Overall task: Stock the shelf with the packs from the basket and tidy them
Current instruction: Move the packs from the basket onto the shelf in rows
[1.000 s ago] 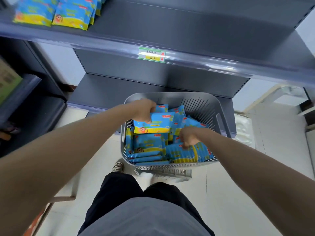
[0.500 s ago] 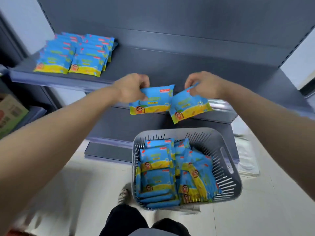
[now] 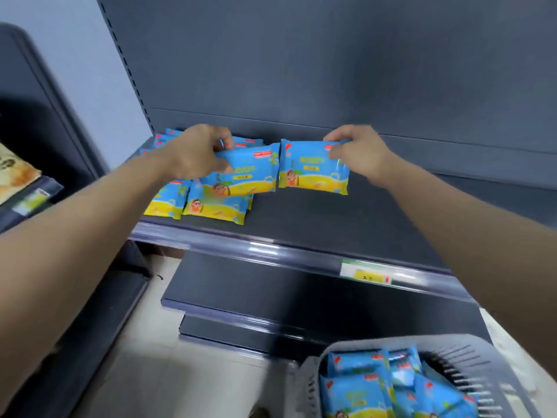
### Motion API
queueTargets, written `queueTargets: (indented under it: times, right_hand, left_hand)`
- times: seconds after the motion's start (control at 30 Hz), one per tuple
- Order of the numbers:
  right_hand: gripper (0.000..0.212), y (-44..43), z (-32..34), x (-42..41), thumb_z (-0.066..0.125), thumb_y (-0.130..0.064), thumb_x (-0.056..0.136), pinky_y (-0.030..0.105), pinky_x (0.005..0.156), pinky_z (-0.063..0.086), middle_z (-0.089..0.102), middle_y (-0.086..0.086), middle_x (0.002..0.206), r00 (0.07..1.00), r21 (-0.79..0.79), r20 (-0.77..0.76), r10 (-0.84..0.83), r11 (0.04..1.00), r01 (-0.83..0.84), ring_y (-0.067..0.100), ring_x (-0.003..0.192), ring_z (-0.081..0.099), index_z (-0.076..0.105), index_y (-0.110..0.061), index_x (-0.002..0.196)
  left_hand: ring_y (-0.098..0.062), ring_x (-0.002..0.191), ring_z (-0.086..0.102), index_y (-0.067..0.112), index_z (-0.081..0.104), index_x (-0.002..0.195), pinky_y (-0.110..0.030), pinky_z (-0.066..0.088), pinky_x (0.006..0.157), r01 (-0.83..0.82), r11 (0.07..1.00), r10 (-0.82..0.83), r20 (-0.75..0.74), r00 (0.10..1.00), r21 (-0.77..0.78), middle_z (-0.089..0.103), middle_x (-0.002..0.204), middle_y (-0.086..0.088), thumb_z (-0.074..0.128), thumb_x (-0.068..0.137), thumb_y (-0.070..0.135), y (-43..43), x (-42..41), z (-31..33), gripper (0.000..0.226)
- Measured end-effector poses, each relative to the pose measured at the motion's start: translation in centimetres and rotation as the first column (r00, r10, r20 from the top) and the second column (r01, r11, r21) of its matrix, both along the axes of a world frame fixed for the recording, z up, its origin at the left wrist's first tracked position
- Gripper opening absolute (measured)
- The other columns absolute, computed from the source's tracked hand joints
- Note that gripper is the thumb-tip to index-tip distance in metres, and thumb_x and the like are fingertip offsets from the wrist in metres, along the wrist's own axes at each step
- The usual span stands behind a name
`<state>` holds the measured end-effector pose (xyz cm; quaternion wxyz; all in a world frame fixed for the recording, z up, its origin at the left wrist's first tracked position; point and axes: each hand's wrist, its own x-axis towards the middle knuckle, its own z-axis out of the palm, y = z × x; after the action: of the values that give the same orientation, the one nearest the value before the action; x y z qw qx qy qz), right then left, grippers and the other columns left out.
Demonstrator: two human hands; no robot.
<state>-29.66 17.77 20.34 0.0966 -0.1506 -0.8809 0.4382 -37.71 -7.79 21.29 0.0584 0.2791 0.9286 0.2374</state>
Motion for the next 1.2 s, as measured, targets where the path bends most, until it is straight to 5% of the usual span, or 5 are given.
queueTargets:
  times: [0.27,0.37,0.53,0.93,1.2]
  right_hand:
    - [0.029,-9.5,-4.5,-6.2,0.061,0.000,0.083,0.020,0.060,0.040,0.059,0.003,0.093,0.977,-0.069,0.117,0.179,0.983,-0.172,0.012,0.079,0.053,0.065,-0.008,0.111]
    - [0.035,-11.8,-6.7,-7.5,0.064,-0.004,0.082,0.021,0.080,0.046,0.058,-0.001,0.108,0.950,0.018,0.169,0.263,0.963,-0.270,0.012,0.098,0.055,0.063,-0.007,0.117]
    - [0.049,-14.3,-8.2,-8.5,0.071,-0.019,0.081,0.025,0.080,0.042,0.052,0.001,0.120,0.876,0.288,0.340,0.342,0.849,-0.443,0.015,0.111,0.053,0.053,-0.010,0.125]
    - [0.048,-14.5,-8.7,-11.6,0.064,-0.024,0.081,0.039,0.087,0.049,0.047,0.009,0.124,0.961,0.571,0.246,0.126,0.782,-0.249,0.028,0.110,0.051,0.050,-0.011,0.125]
    - [0.059,-14.0,-9.1,-10.2,0.062,-0.038,0.084,0.040,0.097,0.035,0.041,0.008,0.132,0.983,0.677,0.159,0.091,0.714,-0.176,0.028,0.119,0.038,0.039,-0.013,0.133]
  left_hand:
    - [-0.023,0.084,0.051,0.007,0.062,0.106,-0.029,0.039,0.077,-0.077,0.967,0.098,0.074,0.992,-0.245,0.061,0.096,-0.012,0.070,0.079,0.003,-9.1,-7.2,-2.2,0.029]
    - [-0.022,0.085,0.050,0.005,0.062,0.107,-0.029,0.039,0.079,-0.112,0.957,0.149,0.124,0.981,-0.269,0.059,0.095,-0.013,0.069,0.078,0.002,-12.0,-8.5,-4.1,0.030]
    - [-0.023,0.095,0.052,0.009,0.060,0.116,-0.029,0.041,0.089,-0.132,0.965,0.178,0.197,0.964,-0.228,0.060,0.112,-0.011,0.072,0.076,0.002,-14.3,-9.6,-6.2,0.043]
    - [-0.026,0.089,0.049,0.013,0.055,0.126,-0.032,0.042,0.083,-0.168,0.955,0.169,-0.017,0.986,-0.246,0.056,0.115,-0.017,0.069,0.080,0.011,-13.3,-12.5,-7.4,0.048]
    - [-0.033,0.119,0.035,0.018,0.049,0.130,-0.044,0.034,0.100,-0.199,0.898,0.157,-0.136,0.978,-0.394,0.044,0.129,-0.012,0.072,0.077,0.026,-13.2,-13.0,-8.6,0.058]
